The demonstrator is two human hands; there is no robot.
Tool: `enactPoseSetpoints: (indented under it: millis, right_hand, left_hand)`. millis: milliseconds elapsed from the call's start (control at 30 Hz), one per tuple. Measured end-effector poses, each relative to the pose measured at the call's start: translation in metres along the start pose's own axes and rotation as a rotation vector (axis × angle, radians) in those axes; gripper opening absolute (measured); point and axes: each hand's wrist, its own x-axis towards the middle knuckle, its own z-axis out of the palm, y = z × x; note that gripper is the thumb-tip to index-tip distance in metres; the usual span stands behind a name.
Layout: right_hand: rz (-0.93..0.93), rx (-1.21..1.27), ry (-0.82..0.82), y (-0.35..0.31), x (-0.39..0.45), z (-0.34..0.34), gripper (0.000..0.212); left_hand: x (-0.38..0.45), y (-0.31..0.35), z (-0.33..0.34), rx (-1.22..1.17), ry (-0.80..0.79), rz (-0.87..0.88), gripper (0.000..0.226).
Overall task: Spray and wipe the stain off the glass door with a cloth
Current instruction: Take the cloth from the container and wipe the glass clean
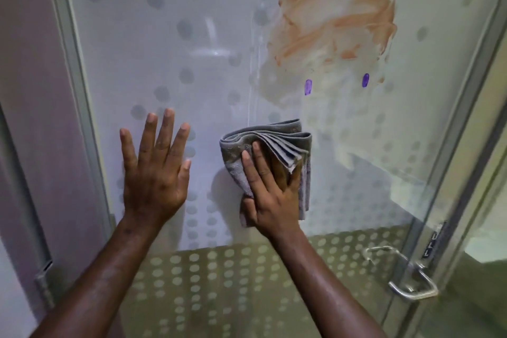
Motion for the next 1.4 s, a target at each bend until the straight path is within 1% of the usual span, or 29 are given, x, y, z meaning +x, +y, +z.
enactPoseSetpoints:
  millis: [100, 200, 267, 333, 400, 467, 567, 633, 667, 733, 800, 867, 967, 1033, 1100, 1133, 1200, 1333, 1400]
  right_hand:
    - [0.159, -0.017, 0.055, 0.052, -0.023, -0.01, 0.062]
    - [0.38, -0.02, 0.147, 0.101, -0.044, -0.017, 0.069]
    - [0.495, -0.013, 0.181, 0.112, -0.051, -0.017, 0.075]
    - [0.622, 0.048, 0.218, 0.108, -0.054, -0.016, 0.078]
    - [0.737, 0.13, 0.24, 0.096, -0.06, -0.011, 0.074]
    - [0.726, 0.169, 0.212, 0.074, -0.076, -0.004, 0.064]
    - [0.619, 0.263, 0.051, 0.027, -0.097, 0.005, 0.061]
    - [0.471, 0.35, -0.02, 0.001, -0.094, 0.008, 0.068]
    - [0.375, 0.374, -0.045, -0.008, -0.087, 0.008, 0.066]
    - [0.188, 0.307, -0.078, -0.023, -0.057, 0.005, 0.056]
    - [0.07, 0.194, -0.08, -0.034, -0.018, 0.0, 0.057]
    - [0.03, 0.119, -0.04, -0.042, 0.025, -0.004, 0.061]
    - [0.005, 0.049, 0.003, -0.043, 0.068, -0.007, 0.08]
    - [-0.027, 0.031, 0.014, -0.034, 0.074, -0.008, 0.086]
    - [-0.015, 0.033, 0.043, -0.017, 0.068, -0.01, 0.083]
    - [0.022, 0.031, 0.073, -0.005, 0.065, -0.012, 0.079]
    - [0.125, 0.029, 0.145, 0.023, 0.059, -0.018, 0.074]
    - [0.364, 0.002, 0.257, 0.082, 0.059, -0.035, 0.074]
    - [0.507, 0.04, 0.312, 0.105, 0.066, -0.043, 0.075]
  left_hand:
    - [0.0, 0.0, 0.0, -0.002, 0.0, -0.001, 0.063]
    - [0.002, 0.001, -0.001, -0.012, -0.001, -0.001, 0.065]
    - [0.003, 0.002, -0.004, -0.036, -0.009, -0.009, 0.066]
    - [0.006, 0.002, -0.008, -0.071, -0.019, -0.022, 0.068]
    - [0.014, 0.003, -0.01, -0.083, -0.027, -0.032, 0.069]
    - [0.027, 0.002, -0.011, -0.07, -0.03, -0.04, 0.068]
    - [0.054, 0.0, -0.013, -0.033, -0.024, -0.053, 0.067]
    - [0.074, 0.001, -0.016, 0.006, -0.011, -0.056, 0.069]
    - [0.085, 0.002, -0.018, 0.035, 0.001, -0.058, 0.07]
    - [0.107, 0.002, -0.021, 0.086, 0.022, -0.065, 0.073]
    - [0.126, 0.0, -0.024, 0.104, 0.037, -0.062, 0.073]
    - [0.141, -0.003, -0.027, 0.097, 0.04, -0.051, 0.071]
    - [0.155, -0.006, -0.03, 0.054, 0.033, -0.039, 0.067]
    - [0.16, -0.009, -0.03, 0.046, 0.033, -0.044, 0.065]
    - [0.161, -0.013, -0.029, 0.06, 0.048, -0.05, 0.062]
    - [0.16, -0.015, -0.028, 0.07, 0.056, -0.048, 0.061]
    - [0.159, -0.016, -0.027, 0.092, 0.057, -0.041, 0.061]
    - [0.159, -0.016, -0.027, 0.106, 0.044, -0.034, 0.064]
    - [0.159, -0.017, -0.027, 0.104, 0.045, -0.033, 0.065]
